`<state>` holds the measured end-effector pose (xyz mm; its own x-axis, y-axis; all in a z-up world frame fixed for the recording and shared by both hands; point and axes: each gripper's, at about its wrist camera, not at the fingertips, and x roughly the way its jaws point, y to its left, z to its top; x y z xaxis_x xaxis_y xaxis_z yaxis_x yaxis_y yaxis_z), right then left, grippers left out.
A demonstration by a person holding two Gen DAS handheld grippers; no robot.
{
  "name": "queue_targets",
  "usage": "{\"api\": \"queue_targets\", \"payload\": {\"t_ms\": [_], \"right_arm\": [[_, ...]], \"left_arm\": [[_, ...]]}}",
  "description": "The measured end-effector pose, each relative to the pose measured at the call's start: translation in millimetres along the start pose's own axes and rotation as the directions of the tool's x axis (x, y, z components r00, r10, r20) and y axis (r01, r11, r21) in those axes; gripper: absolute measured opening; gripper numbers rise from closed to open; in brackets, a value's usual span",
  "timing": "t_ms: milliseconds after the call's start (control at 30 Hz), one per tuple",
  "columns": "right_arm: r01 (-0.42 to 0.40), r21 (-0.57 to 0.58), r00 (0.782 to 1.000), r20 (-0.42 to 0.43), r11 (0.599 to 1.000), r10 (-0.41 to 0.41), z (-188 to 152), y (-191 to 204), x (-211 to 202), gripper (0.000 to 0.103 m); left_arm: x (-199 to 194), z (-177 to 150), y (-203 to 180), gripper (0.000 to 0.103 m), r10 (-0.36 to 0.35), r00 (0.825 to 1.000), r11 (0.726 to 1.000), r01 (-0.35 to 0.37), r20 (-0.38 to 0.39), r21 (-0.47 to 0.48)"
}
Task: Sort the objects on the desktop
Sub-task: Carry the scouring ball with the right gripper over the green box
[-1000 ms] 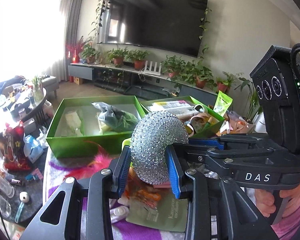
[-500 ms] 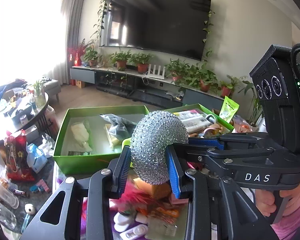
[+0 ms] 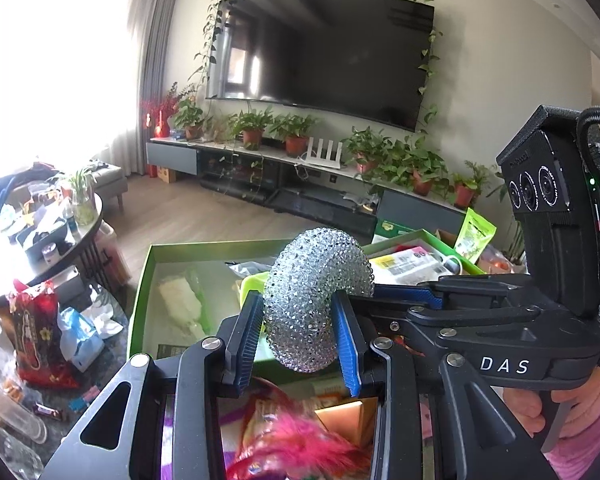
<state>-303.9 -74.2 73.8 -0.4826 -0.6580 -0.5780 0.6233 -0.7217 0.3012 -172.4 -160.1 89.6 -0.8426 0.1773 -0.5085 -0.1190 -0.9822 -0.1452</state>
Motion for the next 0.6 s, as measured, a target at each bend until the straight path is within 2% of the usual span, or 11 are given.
{"api": "queue_targets", "payload": {"t_ms": [600], "right_arm": [[0.003, 0.017, 0.998, -0.063, 1.0, -0.002, 27, -22, 59, 0.025]], "left_arm": [[53, 12, 43, 0.035, -0.003, 0.999, 0.999, 0.001, -0.048, -0.048]]}}
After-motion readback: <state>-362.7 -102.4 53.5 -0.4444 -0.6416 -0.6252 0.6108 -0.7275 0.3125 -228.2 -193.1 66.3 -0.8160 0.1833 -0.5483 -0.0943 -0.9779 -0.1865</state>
